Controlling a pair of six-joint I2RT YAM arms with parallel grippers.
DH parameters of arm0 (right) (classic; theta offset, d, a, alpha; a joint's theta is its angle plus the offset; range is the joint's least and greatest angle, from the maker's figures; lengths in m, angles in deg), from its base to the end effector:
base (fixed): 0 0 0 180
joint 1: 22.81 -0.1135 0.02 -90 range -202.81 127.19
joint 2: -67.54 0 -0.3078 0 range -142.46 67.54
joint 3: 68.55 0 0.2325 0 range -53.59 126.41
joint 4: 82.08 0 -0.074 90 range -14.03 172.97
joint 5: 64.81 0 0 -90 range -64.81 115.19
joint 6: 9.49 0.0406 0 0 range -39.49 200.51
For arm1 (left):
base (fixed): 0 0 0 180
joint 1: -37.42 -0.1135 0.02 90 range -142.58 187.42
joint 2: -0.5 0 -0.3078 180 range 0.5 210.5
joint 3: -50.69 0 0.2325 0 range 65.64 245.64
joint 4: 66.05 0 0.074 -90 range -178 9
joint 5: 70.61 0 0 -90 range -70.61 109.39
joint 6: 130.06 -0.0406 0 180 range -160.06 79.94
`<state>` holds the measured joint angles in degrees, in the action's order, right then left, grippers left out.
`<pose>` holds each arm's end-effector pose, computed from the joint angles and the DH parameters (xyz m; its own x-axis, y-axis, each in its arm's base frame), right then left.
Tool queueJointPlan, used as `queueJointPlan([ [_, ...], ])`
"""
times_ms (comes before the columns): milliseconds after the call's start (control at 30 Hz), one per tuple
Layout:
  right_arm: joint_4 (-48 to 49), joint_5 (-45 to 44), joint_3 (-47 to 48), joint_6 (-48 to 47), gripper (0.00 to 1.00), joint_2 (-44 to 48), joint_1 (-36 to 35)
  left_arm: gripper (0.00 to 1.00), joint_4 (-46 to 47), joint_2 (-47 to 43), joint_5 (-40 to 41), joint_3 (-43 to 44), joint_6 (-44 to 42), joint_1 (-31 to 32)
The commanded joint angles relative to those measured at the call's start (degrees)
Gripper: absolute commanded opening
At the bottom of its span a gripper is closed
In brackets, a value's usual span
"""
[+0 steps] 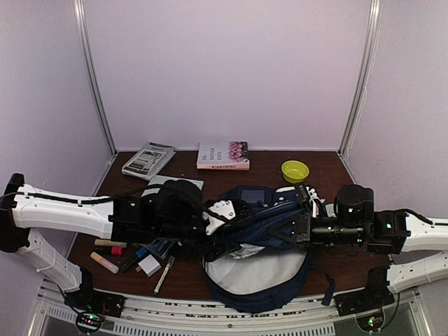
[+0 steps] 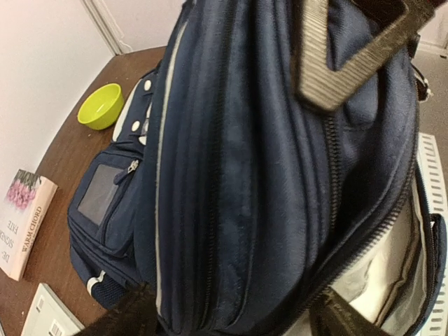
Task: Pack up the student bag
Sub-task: Pass from the right arm to the left
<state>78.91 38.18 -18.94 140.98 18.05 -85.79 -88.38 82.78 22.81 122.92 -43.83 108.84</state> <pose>0.0646 0.1467 0.3112 -0.9118 0.0782 -0.4030 -0.3475 0.3758 0.8591 0.0993 -0.2877 0.3166 -0.1091 0.5306 -0.8406 0.9393 0.3316 0.0874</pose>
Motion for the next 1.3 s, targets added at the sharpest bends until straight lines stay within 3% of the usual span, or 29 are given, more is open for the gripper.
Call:
queueJointPlan([
  [0, 1.2, -1.13, 2.47, 0.52, 0.0, 1.26, 0.69, 0.61, -1.7, 1.69, 0.42, 4.08, -3.45, 1.12],
  [33, 0.6, -1.83, 2.64, 0.59, 0.0, 1.64, 0.82, 0.53, -1.27, 1.21, 0.23, 4.04, -3.82, 1.48],
  [100, -0.52, -3.39, 2.68, 1.04, 0.0, 2.52, 1.33, 0.5, -1.36, 0.54, -0.69, 4.33, -4.35, 2.2],
  [367, 0.16, -4.51, 1.94, 3.14, 0.0, 4.84, 3.57, 0.85, -7.09, 1.22, -5.78, 7.12, -4.77, 4.17],
  [467, -0.59, -4.45, 2.38, 2.85, 0.0, 4.46, 3.57, 0.89, -9.16, 0.33, -6.12, 7.66, -4.63, 4.24],
  [600, -0.77, -4.35, 2.21, 3.19, 0.0, 4.0, 3.63, 0.86, -8.47, -1.7, -3.69, 7.39, -3.12, 5.47],
  [900, -0.32, -3.53, 2.96, 3.68, 0.0, 3.86, 3.61, 0.63, -4.83, 4.4, 1.31, 7.61, -2.47, 6.45],
  [967, -0.32, -3.14, 3.05, 3.85, 0.0, 4.14, 3.63, 0.52, -4.02, 6.19, 4.27, 8.61, -2.65, 6.45],
  [1033, -0.35, -2.61, 3.11, 3.95, 0.0, 4.47, 3.58, 0.34, -3.59, 7.75, 8.0, 9.98, -2.53, 6.45],
  [1200, -1.9, -1.14, 3.39, 2.97, 0.0, 5.54, 3.7, 0.13, -3.48, 8.53, 12.24, 12.03, -2.38, 6.54],
  [1267, -3.71, -1.24, 3.64, 1.61, 0.0, 6.15, 3.7, 0.0, -3.3, 7.66, 12.18, 11.73, -2.44, 6.54],
])
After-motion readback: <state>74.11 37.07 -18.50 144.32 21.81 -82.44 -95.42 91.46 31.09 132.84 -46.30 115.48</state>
